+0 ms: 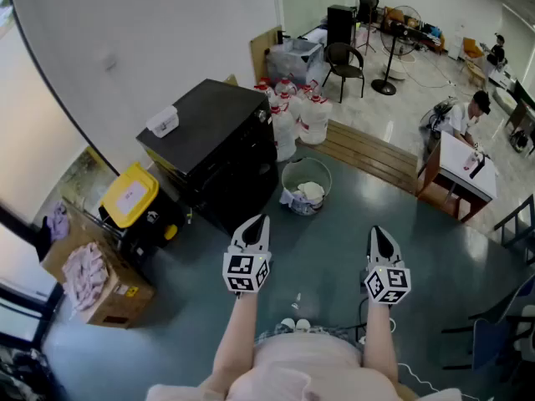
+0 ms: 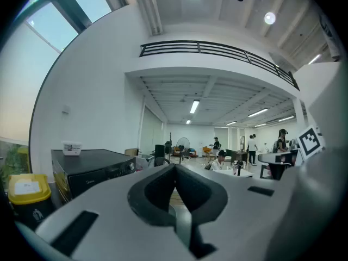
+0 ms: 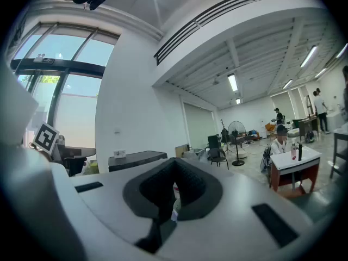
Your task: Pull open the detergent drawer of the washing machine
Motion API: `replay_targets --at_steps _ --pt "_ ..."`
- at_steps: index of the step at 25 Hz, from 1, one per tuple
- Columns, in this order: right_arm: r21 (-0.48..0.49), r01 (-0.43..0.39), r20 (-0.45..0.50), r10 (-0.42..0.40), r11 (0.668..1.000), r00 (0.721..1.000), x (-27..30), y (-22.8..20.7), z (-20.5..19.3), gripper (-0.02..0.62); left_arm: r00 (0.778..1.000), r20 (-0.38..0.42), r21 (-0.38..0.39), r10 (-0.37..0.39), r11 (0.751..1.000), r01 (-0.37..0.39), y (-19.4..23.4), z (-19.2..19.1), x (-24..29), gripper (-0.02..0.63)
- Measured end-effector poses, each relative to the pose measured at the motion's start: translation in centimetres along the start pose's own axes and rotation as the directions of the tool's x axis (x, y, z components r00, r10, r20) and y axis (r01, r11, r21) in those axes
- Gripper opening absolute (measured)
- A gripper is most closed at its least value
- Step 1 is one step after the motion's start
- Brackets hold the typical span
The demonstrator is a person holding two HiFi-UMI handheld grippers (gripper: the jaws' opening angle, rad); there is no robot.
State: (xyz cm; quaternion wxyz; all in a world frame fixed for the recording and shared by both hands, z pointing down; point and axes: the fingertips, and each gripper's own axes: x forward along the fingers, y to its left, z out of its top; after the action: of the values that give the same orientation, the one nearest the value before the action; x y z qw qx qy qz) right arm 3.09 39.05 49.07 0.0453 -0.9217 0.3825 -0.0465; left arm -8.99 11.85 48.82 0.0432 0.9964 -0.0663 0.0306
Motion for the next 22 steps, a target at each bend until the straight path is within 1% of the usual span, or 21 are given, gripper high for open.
replay_targets --at_steps 14,22 --pt "-0.020 -0.035 -0.010 0.034 0.999 0.999 0.1 1.7 -0.2 0.014 1.000 -0.011 0.007 0.010 1.000 -0.010 0.3 -0.2 -0.6 0.025" --pt "-0.005 -0.059 -0.022 0.059 0.998 0.998 0.2 2.4 -0.6 0.015 1.000 -0.013 -0.006 0.019 1.000 -0.019 0.5 -0.4 -1.2 0.026"
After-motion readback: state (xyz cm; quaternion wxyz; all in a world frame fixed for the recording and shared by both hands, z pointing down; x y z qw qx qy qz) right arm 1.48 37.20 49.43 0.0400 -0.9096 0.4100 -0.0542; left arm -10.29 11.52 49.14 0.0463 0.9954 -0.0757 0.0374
